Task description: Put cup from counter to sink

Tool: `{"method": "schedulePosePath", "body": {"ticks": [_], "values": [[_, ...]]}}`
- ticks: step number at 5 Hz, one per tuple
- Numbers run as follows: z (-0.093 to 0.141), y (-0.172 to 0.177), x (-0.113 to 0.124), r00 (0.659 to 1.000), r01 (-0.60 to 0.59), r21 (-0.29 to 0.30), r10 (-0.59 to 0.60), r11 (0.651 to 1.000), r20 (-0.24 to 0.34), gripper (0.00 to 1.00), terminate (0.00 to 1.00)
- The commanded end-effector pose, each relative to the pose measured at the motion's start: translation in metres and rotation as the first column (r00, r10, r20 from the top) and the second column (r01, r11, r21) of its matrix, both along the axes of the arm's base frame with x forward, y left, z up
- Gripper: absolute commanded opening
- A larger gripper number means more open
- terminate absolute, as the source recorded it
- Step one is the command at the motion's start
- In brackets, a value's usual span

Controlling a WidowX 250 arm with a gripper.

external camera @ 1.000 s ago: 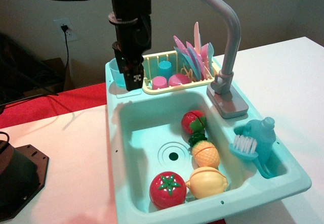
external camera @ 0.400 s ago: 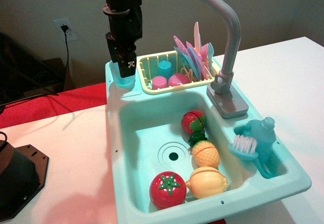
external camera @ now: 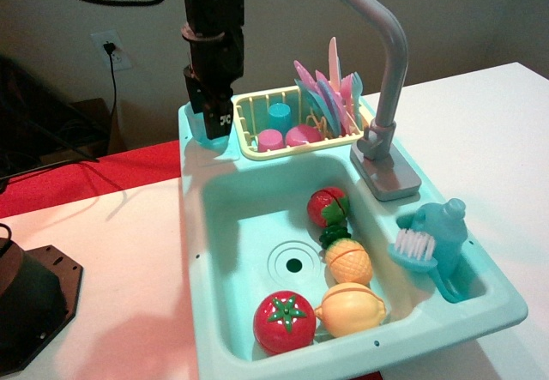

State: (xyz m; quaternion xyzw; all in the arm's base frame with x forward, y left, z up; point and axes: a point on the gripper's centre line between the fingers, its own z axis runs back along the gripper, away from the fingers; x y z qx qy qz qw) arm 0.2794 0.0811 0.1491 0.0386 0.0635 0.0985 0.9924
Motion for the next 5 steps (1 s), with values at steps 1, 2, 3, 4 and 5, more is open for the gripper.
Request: {"method": "schedulePosePath", "body": {"ticks": [1,2,3,4,5], "values": [[-0.0002,-0.0103,0.004,0.999,0.04,0.01,-0.04,0.999,0.036,0.0,0.0],[-0.0006,-0.014,0.005,0.998,0.041,0.01,-0.042,0.999,0.048,0.0,0.0],[-0.0004,-0.0143,0.0051,0.998,0.034,0.01,-0.035,0.999,0.048,0.0,0.0],[0.0,-0.0134,0.0046,0.998,0.033,0.011,-0.034,0.999,0.049,0.0,0.0],[0.0008,-0.0142,0.0044,0.998,0.036,0.016,-0.037,0.999,0.05,0.0,0.0]]}}
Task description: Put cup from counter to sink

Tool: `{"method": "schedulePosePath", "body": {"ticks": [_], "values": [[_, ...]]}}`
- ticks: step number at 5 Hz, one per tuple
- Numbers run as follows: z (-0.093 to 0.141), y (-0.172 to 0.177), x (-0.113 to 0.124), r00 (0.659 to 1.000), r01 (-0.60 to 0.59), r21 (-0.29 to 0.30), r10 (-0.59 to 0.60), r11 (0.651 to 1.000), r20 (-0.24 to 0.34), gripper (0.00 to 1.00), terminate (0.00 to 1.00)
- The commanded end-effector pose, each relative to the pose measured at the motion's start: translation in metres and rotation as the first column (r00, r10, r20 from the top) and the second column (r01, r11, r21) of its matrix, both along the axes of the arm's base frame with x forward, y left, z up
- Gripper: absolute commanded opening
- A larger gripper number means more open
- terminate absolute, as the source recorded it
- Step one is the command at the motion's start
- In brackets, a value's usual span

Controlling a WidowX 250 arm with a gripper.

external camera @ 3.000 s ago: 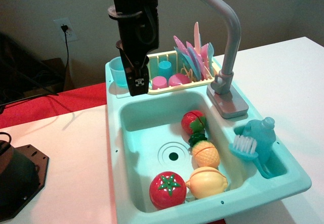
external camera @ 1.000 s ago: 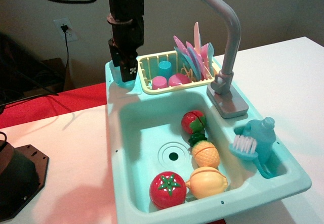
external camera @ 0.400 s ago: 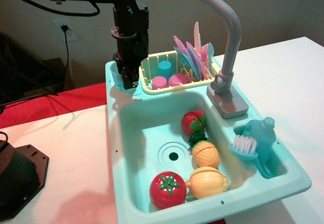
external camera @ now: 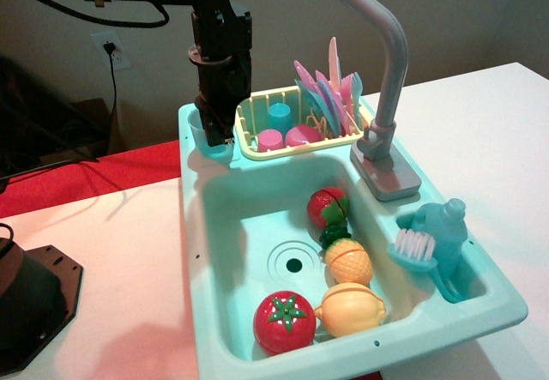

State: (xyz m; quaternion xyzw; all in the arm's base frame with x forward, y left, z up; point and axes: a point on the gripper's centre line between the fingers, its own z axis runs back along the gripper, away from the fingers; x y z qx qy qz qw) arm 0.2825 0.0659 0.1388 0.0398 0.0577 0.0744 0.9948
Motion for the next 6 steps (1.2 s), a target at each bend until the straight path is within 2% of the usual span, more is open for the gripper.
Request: {"method": "schedulePosePath", "body": {"ticks": [1,3,4,6], "values": [[0.016,-0.016,0.005,0.998,0.033,0.031,-0.034,0.999,0.048,0.0,0.0],[0.027,-0.081,0.02,0.984,0.163,0.009,-0.163,0.987,0.069,0.0,0.0],[0.025,-0.1,0.021,0.979,0.19,0.014,-0.19,0.982,0.071,0.0,0.0],[0.0,-0.104,0.022,0.985,0.165,0.008,-0.165,0.986,0.051,0.0,0.0]]}}
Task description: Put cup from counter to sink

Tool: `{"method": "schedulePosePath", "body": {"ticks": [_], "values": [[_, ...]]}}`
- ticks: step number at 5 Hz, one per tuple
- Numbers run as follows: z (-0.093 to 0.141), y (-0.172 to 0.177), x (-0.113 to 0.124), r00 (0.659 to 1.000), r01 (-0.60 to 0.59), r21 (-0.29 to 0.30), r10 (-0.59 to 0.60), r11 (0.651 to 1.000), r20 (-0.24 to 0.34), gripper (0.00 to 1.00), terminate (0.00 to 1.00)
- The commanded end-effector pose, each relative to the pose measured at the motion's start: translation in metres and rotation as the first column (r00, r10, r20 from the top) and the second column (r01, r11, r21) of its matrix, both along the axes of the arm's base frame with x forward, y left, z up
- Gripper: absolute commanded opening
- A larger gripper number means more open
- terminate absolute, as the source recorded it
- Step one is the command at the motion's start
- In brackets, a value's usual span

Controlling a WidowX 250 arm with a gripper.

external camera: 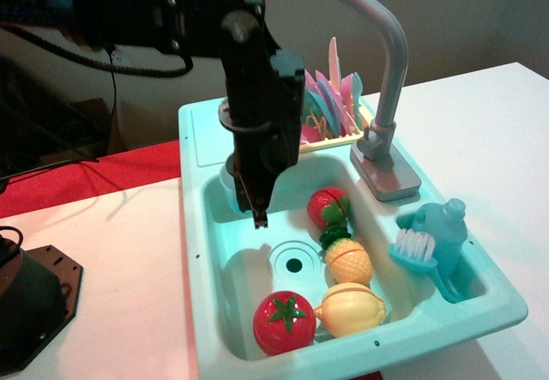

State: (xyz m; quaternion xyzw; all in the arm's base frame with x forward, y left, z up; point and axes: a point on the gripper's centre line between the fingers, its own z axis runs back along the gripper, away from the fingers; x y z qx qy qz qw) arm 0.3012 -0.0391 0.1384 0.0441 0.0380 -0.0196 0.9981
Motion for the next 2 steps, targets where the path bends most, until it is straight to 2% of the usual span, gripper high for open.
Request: {"method": "schedulePosePath", "body": {"ticks": [1,2], "values": [[-0.0083,0.005,0.0021,0.999,-0.044,0.007,0.043,0.999,0.006,1.0,0.0],[-0.0031,0.0073,0.0032,0.998,-0.059,0.004,0.058,0.998,0.02,1.0,1.0]]}}
